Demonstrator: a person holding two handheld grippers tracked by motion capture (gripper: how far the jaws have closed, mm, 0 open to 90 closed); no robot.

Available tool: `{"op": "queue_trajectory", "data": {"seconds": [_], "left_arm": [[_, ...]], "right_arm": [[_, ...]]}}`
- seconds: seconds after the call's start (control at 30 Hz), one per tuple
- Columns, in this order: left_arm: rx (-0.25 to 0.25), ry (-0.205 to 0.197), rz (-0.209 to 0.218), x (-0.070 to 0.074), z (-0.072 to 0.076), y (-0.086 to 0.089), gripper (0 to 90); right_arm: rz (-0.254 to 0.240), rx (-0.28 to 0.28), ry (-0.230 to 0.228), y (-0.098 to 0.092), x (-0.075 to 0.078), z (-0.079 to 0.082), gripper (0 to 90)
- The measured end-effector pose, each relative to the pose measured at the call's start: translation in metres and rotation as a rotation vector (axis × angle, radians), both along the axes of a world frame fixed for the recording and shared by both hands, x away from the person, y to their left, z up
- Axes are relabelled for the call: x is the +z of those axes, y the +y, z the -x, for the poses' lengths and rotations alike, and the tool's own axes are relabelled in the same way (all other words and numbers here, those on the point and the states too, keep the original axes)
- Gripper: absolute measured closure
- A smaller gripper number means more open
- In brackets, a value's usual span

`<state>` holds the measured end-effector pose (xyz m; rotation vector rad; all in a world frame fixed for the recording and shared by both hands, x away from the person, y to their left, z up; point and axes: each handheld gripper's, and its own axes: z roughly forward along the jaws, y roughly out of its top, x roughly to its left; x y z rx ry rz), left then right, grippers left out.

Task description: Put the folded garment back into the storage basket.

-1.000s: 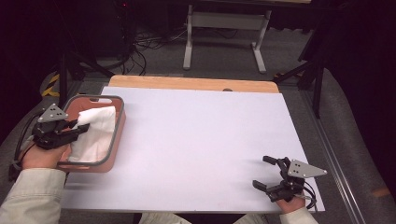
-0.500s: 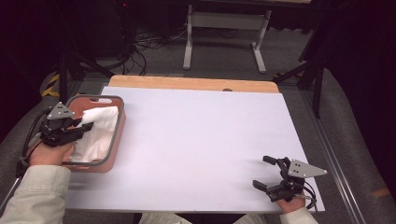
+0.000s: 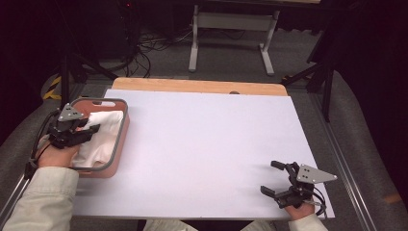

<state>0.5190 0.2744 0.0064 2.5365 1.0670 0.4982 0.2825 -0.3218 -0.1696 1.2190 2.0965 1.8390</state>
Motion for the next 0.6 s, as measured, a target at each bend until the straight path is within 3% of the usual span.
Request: {"op": "queue_trajectory", "data": {"seconds": [0.17, 0.43, 0.6], "left_arm": [[0.013, -0.054, 0.017, 0.004, 0.000, 0.000, 36.1], [-0.004, -0.077, 0.047, 0.010, 0.003, -0.005, 30.7], [-0.004, -0.085, 0.091, 0.015, 0.005, -0.009, 25.5]], "right_arm": [[0.000, 0.001, -0.001, 0.000, 0.000, 0.000, 0.9], [0.000, 0.001, 0.000, 0.000, 0.000, 0.000, 0.9], [0.000, 0.001, -0.001, 0.000, 0.000, 0.000, 0.9]]}}
